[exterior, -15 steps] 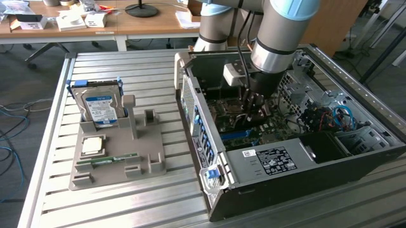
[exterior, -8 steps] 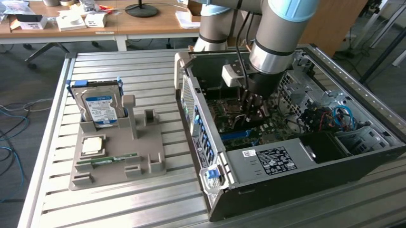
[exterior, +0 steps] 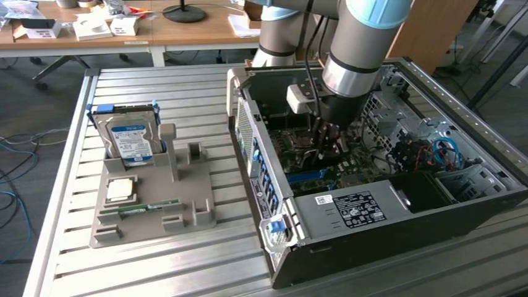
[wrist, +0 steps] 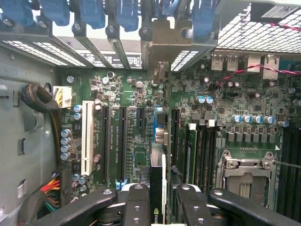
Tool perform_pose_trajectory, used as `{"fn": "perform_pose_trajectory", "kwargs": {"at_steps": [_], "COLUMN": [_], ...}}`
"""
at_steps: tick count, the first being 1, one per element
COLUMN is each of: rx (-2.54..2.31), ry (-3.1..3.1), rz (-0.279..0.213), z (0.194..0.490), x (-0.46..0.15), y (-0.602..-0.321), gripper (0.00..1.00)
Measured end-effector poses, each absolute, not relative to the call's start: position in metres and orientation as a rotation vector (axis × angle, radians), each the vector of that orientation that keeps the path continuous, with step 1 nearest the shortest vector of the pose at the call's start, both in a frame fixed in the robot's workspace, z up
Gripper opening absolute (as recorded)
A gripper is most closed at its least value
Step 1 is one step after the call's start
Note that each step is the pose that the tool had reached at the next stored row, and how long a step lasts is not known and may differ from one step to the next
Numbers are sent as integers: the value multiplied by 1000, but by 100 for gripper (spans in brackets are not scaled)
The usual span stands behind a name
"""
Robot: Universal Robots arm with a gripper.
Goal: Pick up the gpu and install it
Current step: 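Insert the gpu into the slot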
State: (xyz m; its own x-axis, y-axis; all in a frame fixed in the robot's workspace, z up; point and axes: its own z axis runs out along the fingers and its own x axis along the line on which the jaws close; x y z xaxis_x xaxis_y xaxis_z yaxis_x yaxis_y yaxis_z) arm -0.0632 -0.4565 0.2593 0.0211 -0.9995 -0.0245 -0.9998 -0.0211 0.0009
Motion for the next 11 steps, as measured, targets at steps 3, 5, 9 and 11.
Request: {"fn": "perform_pose_trajectory", "kwargs": {"at_steps": [3,5,9,11], "rx": [-2231,-2228,-2213,-2211], "ry": [2189,2192,2206,2208], "rz": [28,28,28,28], "z": [259,259,259,258], "x": [-65,-65,-65,-67], "y": [-457,-457,-457,-457], "gripper": [26,26,26,26]}}
